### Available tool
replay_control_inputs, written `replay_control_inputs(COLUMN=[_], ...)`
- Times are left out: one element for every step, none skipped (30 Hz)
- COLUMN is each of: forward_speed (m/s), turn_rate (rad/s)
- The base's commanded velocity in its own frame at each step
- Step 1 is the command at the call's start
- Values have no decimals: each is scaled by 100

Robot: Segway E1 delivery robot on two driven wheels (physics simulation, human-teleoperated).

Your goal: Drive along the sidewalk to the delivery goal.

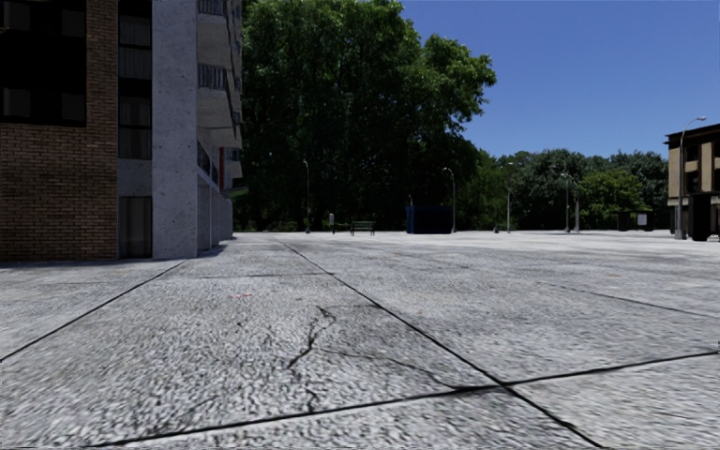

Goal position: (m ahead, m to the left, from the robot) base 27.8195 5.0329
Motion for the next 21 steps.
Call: replay_control_inputs(forward_speed=[200, 200, 200, 200, 200, 200, 200, 200, 200, 200, 200, 200, 200, 200, 200, 200, 200, 200, 200, 200, 200], turn_rate=[0, 0, 0, 0, 0, 0, 0, 0, 0, 0, 0, 0, 0, 0, 0, 0, 0, 0, 0, 0, 0])
